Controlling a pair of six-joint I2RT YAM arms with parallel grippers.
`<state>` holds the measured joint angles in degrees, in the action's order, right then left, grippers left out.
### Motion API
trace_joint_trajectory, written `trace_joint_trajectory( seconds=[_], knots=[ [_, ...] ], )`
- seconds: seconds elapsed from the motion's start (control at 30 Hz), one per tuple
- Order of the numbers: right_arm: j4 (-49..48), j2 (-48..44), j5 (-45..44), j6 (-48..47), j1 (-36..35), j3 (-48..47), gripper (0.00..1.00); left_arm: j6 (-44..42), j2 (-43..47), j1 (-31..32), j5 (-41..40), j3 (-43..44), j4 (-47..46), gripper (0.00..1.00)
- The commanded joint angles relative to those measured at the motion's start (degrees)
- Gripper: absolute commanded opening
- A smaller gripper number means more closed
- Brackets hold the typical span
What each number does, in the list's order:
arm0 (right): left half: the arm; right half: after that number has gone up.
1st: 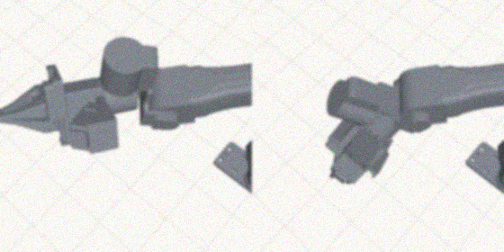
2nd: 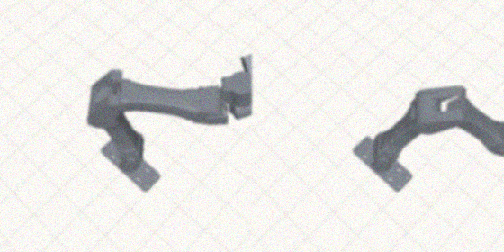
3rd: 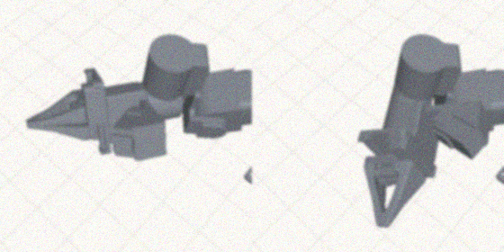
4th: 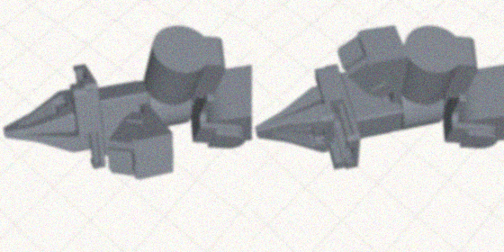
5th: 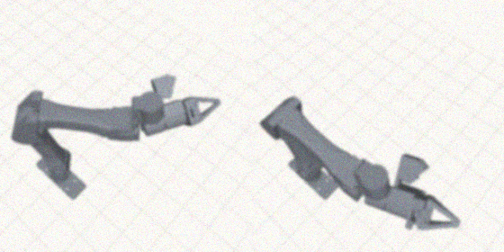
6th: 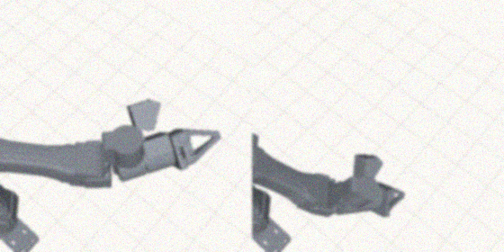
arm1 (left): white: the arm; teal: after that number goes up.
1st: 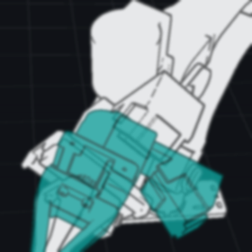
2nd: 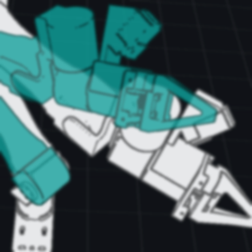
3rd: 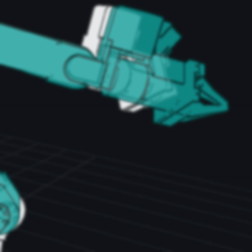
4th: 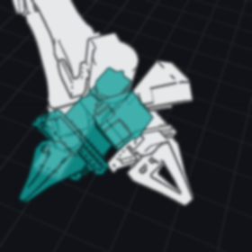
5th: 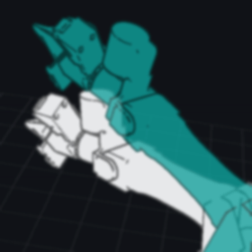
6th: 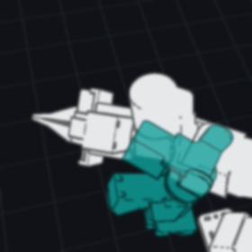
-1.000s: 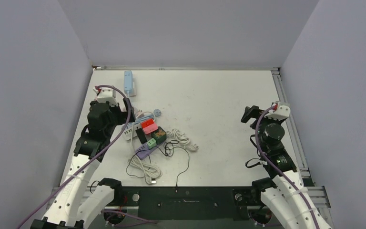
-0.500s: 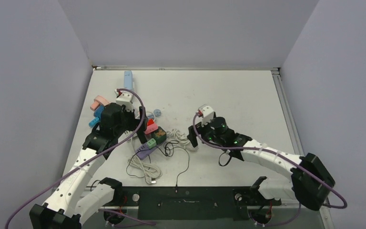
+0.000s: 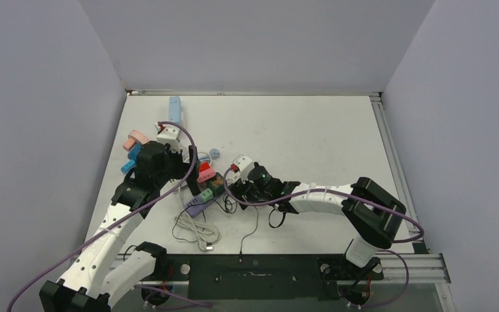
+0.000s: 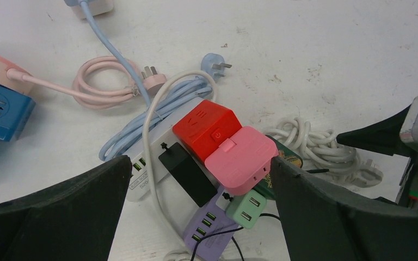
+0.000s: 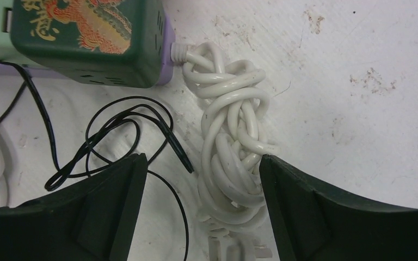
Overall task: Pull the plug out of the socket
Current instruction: Move the socket to the center of the board.
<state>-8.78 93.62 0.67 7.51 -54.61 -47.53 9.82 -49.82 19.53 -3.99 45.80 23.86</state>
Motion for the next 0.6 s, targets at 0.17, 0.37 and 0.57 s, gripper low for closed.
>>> trace_joint_trajectory(
  seconds=[0.17, 0.37, 0.57],
  knots=[
    [-3.8, 1.6, -7.4, 0.5, -0.9, -0.8, 0.56, 0.1, -0.2, 0.2, 0.9, 2.1, -1.2, 0.96],
    [-4.5, 0.4, -15.6, 2.4, -0.8, 0.9, 0.2, 0.1, -0.4, 0.2, 0.8, 2.0, -1.2, 0.96],
    [-4.4, -3.4, -23.5, 3.6, 1.4, 3.3, 0.1, 0.2, -1.0, 0.2, 1.6, 1.9, -1.4, 0.96]
  ],
)
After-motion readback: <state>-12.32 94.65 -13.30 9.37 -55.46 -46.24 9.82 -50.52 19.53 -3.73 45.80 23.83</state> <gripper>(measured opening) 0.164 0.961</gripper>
